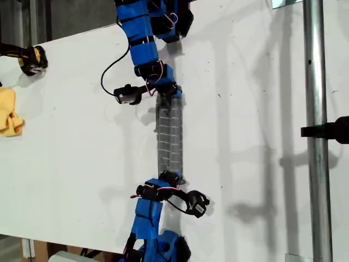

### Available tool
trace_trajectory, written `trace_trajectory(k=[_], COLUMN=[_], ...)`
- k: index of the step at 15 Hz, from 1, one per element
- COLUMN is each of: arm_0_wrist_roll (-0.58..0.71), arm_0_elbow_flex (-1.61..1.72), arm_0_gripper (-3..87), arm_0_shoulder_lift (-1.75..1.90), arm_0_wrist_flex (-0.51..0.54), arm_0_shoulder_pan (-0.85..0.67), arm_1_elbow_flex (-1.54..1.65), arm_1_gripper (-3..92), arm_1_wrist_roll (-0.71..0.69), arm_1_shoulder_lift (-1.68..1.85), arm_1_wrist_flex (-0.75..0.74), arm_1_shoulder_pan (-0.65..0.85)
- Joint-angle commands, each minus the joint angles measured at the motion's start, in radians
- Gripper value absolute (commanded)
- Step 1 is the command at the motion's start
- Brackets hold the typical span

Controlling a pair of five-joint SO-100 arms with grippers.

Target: Grasp corners of a towel and fold twice.

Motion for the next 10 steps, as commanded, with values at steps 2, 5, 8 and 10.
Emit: trace_trajectory(k=[2,5,8,10], arm_0_wrist_roll=[-0.005,0.000,-0.012,-0.026], arm_0_elbow_flex=[0.031,0.035,0.138,0.385], arm_0_gripper=[20.2,25.8,25.0,23.6], arm_0_shoulder_lift=[-0.008,0.069,0.476,0.815], arm_0_wrist_flex=[-0.008,0.069,0.156,0.138], arm_0_shoulder_pan=[-0.021,-0.002,0.026,0.017], arm_1_elbow_flex=[0.051,0.032,-0.020,0.049], arm_1_gripper=[21.4,26.5,26.0,25.8], arm_1_wrist_roll=[0.021,0.041,0.040,0.043], arm_1_shoulder_lift=[-0.034,0.077,0.503,0.825], arm_1_wrist_flex=[-0.012,0.061,0.291,0.400], arm_1_shoulder_pan=[0.026,0.003,0.017,0.038])
